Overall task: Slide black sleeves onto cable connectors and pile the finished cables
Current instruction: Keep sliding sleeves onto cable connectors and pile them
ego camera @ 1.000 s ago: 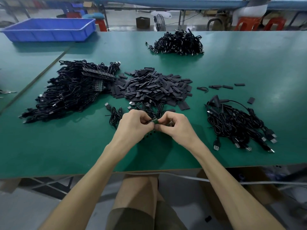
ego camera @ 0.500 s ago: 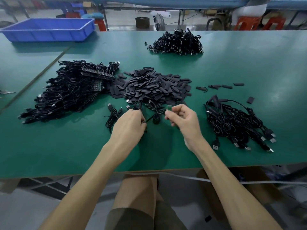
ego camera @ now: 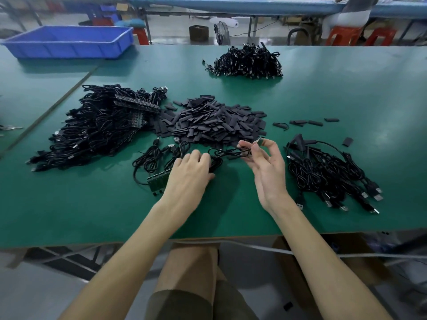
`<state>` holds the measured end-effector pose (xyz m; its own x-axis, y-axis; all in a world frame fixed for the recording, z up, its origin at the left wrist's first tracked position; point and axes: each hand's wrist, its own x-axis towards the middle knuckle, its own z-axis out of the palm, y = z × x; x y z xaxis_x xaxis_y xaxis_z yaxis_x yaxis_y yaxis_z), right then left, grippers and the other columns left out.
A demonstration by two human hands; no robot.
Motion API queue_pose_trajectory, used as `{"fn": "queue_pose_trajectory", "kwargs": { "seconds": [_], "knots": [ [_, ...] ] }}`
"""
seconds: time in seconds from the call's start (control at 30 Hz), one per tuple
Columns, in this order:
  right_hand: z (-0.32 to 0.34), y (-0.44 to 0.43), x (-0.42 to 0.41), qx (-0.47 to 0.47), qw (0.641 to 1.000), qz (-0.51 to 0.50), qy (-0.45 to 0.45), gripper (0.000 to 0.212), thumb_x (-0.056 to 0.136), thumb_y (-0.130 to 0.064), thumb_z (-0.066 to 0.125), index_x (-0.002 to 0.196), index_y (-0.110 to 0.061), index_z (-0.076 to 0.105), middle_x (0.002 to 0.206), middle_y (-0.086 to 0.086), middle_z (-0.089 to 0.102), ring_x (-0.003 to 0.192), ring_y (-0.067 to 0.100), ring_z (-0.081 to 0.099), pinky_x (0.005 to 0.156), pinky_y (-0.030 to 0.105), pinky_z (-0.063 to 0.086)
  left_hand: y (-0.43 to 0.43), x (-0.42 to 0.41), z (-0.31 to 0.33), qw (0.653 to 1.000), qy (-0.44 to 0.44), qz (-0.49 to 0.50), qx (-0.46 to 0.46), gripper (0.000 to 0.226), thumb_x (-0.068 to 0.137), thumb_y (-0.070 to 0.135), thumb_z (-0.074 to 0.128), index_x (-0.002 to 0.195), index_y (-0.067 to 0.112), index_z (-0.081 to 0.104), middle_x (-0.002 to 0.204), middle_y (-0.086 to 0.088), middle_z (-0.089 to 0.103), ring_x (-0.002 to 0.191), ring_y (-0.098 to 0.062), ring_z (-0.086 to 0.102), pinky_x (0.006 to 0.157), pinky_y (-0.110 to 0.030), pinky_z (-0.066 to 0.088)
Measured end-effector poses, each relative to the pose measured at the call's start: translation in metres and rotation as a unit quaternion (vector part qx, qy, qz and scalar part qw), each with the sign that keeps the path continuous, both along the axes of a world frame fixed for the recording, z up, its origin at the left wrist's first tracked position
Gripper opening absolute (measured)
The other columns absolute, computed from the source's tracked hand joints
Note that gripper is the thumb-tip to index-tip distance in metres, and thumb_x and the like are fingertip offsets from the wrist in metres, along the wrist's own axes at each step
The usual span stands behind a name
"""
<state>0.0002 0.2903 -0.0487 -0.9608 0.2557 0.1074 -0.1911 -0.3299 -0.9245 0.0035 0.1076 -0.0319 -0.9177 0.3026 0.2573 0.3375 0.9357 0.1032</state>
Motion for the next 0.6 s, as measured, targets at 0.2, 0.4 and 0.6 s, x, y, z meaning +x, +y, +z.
{"fn": "queue_pose_trajectory", "kwargs": {
  "seconds": [0.2, 0.4, 0.6],
  "knots": [
    [0.002, 0.006, -0.001, -0.117, 0.992, -0.040, -0.032, 0.010, 0.108, -0.011, 0.052, 0.116, -0.007, 0.057, 0.082, 0.005, 0.069, 0.085, 0.024, 0.071, 0.083, 0.033, 0.058, -0.016, -0.004, -0.004, 0.996, 0.025, 0.084, -0.035, 0.017, 0.096, 0.014, 0.066, 0.105, 0.013, 0.051, 0.106, -0.005, 0.055, 0.097, -0.026, 0.058, 0.084, -0.033, 0.039],
    [-0.002, 0.001, -0.002, -0.012, 0.999, -0.036, -0.035, 0.013, 0.104, -0.015, 0.060, 0.112, -0.007, 0.066, 0.072, -0.002, 0.068, 0.072, 0.015, 0.067, 0.075, 0.031, 0.056, -0.019, -0.012, 0.010, 0.988, 0.022, 0.147, -0.041, 0.024, 0.084, -0.009, 0.052, 0.098, 0.009, 0.043, 0.109, -0.014, 0.050, 0.100, -0.032, 0.048, 0.091, -0.041, 0.033],
    [-0.001, 0.001, -0.001, 0.002, 0.999, -0.025, -0.043, 0.012, 0.100, -0.018, 0.066, 0.103, -0.006, 0.063, 0.074, 0.000, 0.073, 0.073, 0.016, 0.071, 0.071, 0.028, 0.058, 0.023, -0.036, 0.015, 0.996, -0.031, -0.011, 0.083, 0.022, 0.101, 0.029, 0.059, 0.117, 0.014, 0.058, 0.115, -0.004, 0.058, 0.108, -0.025, 0.056, 0.100, -0.040, 0.034]
  ]
}}
